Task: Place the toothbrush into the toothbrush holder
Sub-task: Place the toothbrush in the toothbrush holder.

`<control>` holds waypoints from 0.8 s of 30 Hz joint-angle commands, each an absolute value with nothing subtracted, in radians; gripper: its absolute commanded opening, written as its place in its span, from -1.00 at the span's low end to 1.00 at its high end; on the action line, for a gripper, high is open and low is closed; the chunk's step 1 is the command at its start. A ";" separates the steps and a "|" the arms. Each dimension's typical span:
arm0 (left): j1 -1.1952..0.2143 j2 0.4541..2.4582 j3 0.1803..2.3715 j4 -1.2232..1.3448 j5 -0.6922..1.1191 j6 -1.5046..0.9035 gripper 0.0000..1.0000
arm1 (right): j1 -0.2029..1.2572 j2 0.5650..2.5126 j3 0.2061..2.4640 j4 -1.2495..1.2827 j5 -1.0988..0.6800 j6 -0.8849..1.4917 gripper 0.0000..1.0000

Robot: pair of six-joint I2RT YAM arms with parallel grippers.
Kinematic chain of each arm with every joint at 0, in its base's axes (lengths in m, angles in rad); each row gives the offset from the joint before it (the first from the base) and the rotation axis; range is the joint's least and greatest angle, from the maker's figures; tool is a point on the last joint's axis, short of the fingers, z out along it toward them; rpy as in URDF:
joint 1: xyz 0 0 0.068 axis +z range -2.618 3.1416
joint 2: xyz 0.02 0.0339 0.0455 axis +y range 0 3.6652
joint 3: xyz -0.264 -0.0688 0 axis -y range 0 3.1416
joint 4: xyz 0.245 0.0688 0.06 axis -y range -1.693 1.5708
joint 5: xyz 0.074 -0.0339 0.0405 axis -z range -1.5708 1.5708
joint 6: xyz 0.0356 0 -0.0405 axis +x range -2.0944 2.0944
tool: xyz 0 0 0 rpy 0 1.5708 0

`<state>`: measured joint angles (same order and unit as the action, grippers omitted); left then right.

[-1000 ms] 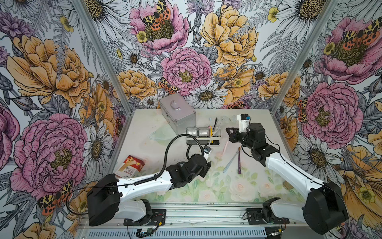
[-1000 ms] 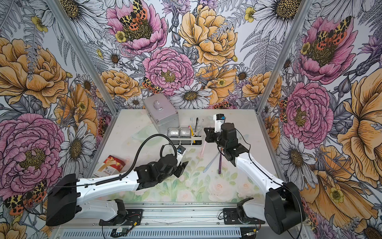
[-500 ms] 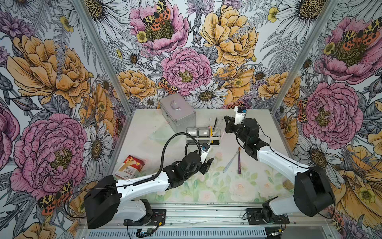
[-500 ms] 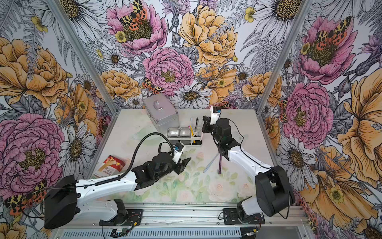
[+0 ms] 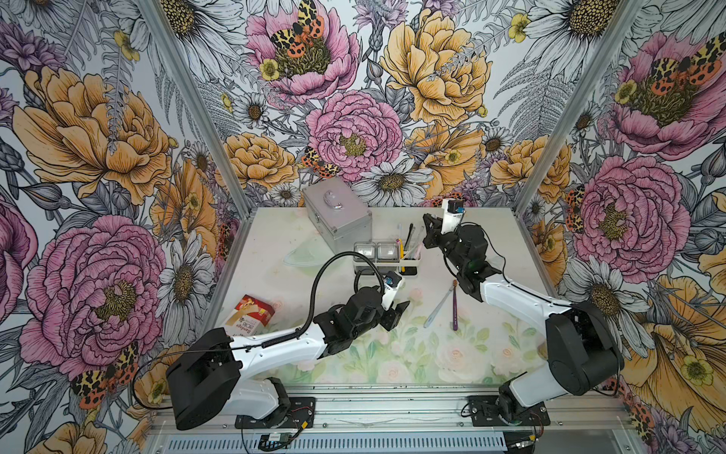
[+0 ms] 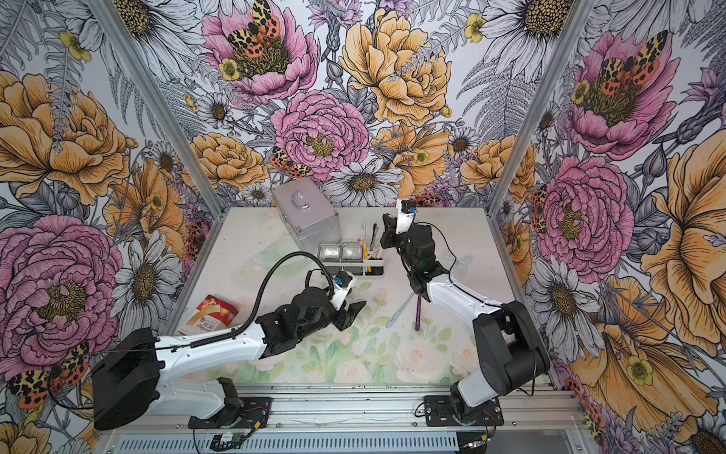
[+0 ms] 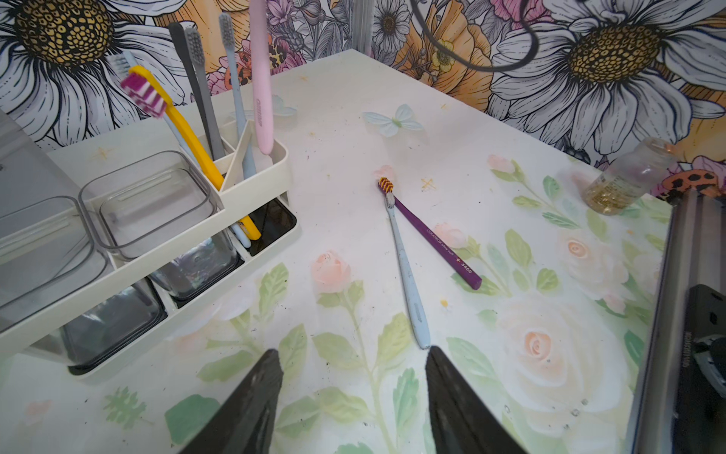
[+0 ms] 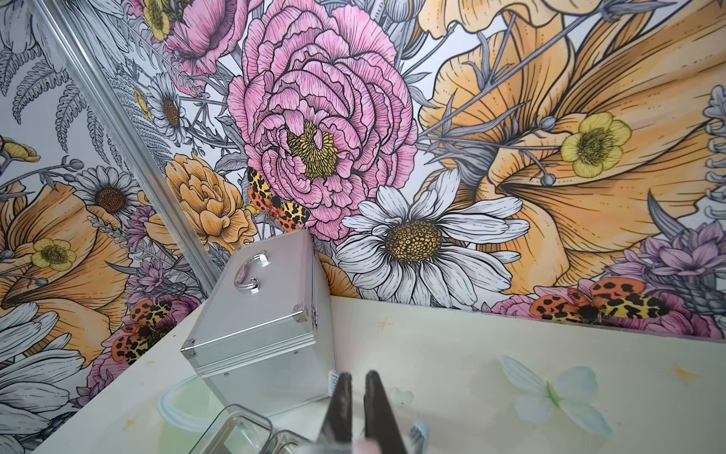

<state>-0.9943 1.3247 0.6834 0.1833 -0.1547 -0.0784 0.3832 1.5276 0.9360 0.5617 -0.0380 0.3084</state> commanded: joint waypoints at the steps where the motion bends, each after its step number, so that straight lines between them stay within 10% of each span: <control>1: -0.976 1.335 0.663 0.222 -0.119 -0.074 0.20 | 0.394 1.557 0.982 0.588 0.005 0.278 -1.00; 24: -0.934 1.341 0.652 0.230 -0.091 -0.086 0.20 | 0.407 1.711 0.993 0.658 0.084 0.233 -1.00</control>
